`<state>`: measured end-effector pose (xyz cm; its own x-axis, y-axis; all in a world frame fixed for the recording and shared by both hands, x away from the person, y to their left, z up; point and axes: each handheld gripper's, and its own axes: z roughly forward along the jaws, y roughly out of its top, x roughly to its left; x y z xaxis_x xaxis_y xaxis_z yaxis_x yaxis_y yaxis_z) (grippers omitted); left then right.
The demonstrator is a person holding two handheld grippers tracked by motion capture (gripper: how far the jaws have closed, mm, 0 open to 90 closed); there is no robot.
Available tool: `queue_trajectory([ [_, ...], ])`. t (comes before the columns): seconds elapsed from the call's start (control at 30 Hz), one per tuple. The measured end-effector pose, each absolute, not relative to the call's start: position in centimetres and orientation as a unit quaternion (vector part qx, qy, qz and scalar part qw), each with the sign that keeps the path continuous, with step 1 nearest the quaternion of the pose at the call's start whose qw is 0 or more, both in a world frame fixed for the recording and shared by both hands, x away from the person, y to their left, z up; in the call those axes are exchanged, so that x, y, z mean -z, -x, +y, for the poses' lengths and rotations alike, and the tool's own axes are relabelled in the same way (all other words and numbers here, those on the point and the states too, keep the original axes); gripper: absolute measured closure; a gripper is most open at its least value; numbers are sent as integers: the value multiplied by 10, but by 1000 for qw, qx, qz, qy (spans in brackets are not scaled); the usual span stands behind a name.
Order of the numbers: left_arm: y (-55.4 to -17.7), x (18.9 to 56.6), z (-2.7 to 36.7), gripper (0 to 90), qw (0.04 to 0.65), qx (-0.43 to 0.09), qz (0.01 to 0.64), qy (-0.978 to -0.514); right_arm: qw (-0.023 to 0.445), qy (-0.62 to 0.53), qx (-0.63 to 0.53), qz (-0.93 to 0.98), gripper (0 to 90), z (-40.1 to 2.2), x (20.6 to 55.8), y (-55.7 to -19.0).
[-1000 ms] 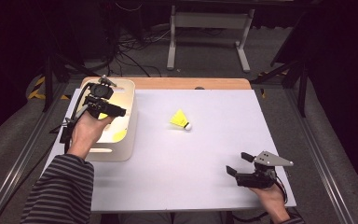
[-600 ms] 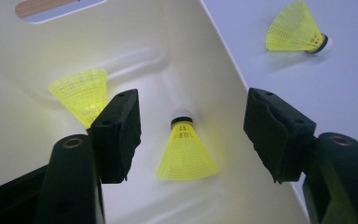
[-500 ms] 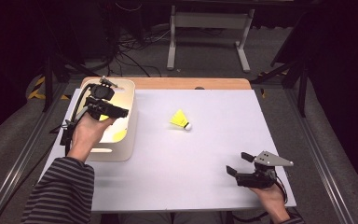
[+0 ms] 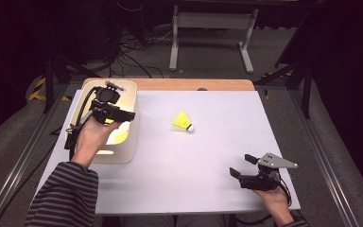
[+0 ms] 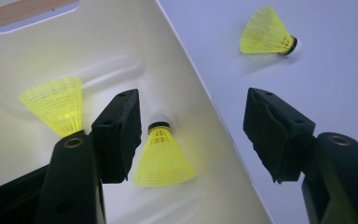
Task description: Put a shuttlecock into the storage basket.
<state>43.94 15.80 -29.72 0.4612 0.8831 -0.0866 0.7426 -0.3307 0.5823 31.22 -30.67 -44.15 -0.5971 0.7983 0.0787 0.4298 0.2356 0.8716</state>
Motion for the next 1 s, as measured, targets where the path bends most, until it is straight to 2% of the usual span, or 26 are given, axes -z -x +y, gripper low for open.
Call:
queue_trajectory([
  [1.0, -430, 297, 132, 367, 291, -117, 467, -827, 196, -407, -469, 759, 162, -307, 442, -313],
])
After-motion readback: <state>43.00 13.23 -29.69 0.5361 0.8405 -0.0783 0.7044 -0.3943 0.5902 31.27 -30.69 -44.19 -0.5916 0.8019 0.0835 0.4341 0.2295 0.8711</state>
